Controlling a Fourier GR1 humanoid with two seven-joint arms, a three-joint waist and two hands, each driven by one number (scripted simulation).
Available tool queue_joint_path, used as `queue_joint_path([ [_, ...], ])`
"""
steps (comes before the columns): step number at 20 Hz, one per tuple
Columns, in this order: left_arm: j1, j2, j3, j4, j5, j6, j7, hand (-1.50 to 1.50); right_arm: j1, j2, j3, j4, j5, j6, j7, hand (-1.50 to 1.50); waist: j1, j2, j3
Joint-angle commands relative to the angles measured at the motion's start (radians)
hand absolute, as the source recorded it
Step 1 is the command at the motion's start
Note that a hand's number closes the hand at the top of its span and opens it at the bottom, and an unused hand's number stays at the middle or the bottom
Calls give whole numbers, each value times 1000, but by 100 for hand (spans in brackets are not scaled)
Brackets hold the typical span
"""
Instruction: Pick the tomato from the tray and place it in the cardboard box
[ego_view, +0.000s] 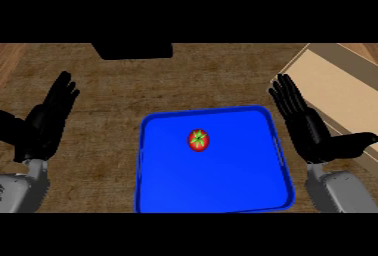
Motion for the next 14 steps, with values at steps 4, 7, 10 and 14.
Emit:
queue_joint_path([
  [4,-34,58,-74,-21,-102,-124,-127,0,-190,-96,-68,-94,76,-28,43,-150,35,-24,-10],
  [7,-59,86,-109,-33,-119,-173,-135,0,-230,-349,-2,-83,310,34,93,-150,13,-29,-21],
  [10,-53,50,-136,-24,-150,-195,-191,0,-223,-261,-9,11,316,33,0,-150,39,-18,-8],
  [14,-45,49,-130,-17,-155,-211,-200,0,-208,-290,60,30,452,66,-175,-150,44,-18,-8],
])
